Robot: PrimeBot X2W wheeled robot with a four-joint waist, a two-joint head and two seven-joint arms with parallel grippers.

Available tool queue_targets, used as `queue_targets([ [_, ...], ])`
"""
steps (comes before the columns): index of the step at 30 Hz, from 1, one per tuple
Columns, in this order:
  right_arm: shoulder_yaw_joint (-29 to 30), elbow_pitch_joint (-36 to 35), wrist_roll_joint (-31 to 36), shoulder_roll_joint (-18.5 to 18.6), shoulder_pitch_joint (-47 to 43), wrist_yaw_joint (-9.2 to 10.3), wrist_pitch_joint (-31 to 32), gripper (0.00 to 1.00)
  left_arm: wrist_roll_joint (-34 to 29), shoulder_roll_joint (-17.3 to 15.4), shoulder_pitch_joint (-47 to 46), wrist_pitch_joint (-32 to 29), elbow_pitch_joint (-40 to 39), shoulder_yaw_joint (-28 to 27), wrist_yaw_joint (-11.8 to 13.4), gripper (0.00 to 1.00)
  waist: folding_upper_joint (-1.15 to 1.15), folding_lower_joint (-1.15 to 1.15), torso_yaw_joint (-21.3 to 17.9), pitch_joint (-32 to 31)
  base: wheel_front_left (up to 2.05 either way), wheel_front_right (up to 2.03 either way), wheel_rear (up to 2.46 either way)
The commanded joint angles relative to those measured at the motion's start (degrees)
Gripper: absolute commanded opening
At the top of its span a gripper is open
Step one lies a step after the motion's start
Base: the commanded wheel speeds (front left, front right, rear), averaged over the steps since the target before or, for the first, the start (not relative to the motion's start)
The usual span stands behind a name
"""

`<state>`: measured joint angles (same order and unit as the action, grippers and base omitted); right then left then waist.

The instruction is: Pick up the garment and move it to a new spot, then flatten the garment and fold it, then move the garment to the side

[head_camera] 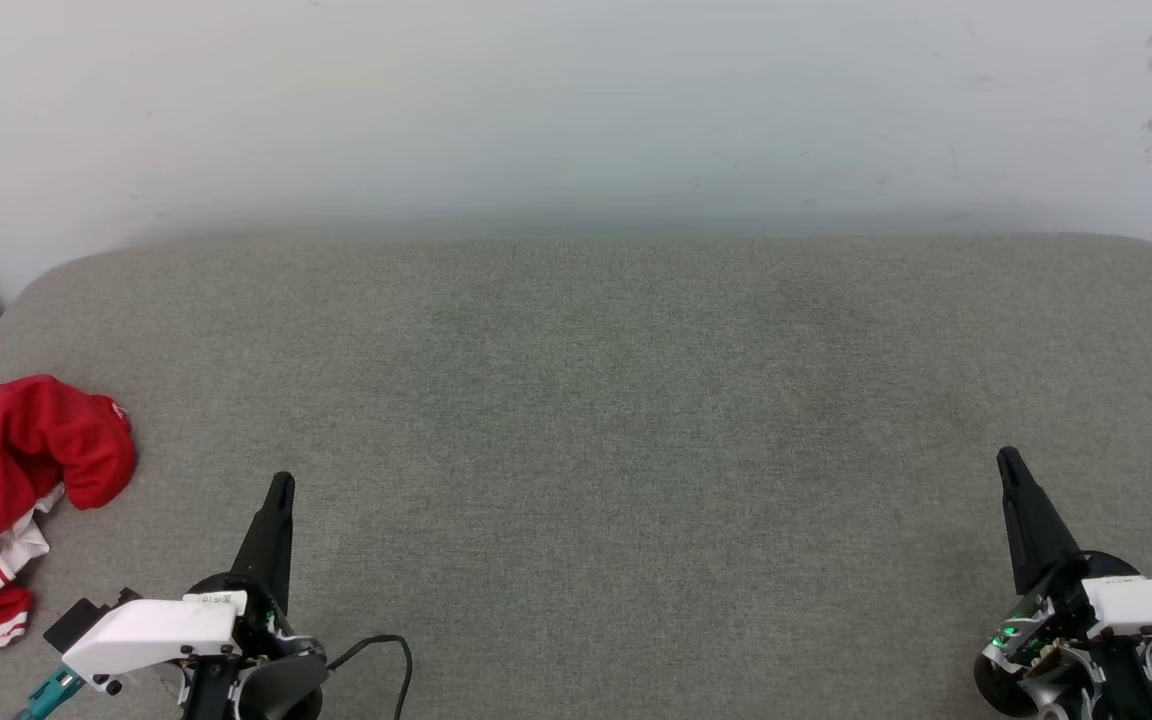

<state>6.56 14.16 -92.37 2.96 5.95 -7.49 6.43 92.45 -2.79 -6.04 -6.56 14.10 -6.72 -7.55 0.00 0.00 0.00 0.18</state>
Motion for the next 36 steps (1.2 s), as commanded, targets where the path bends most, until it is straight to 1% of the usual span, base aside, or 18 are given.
queue_targets([
  [1, 0.0, 0.0, -0.1, -0.2, 0.6, 0.00, 0.1, 0.00, -0.1, 0.1, -0.4, -0.1, 0.0, 0.0, -0.2, 0.00, 0.00, 0.00, 0.0, 0.0, 0.00, 0.00, 0.00],
  [28, 0.0, 0.0, -0.1, -0.2, 0.6, 0.00, 0.1, 0.00, -0.1, 0.1, -0.4, -0.1, 0.0, 0.0, -0.2, 0.00, 0.00, 0.00, 0.0, 0.0, 0.00, 0.00, 0.00],
  [29, 0.0, 0.1, 0.0, 0.0, -0.1, 0.00, 0.0, 1.00, 0.0, 0.0, 0.1, 0.0, 0.2, 0.0, 0.0, 1.00, 0.00, 0.00, 0.0, 0.0, 0.00, 0.00, 0.00],
  [36, -1.1, -0.9, 0.7, 0.0, -1.2, 0.00, -1.6, 1.00, -0.5, 0.0, 0.4, 1.6, -0.5, 2.0, 0.0, 1.00, 0.00, 0.00, 0.0, 0.0, 0.00, 0.00, 0.00],
])
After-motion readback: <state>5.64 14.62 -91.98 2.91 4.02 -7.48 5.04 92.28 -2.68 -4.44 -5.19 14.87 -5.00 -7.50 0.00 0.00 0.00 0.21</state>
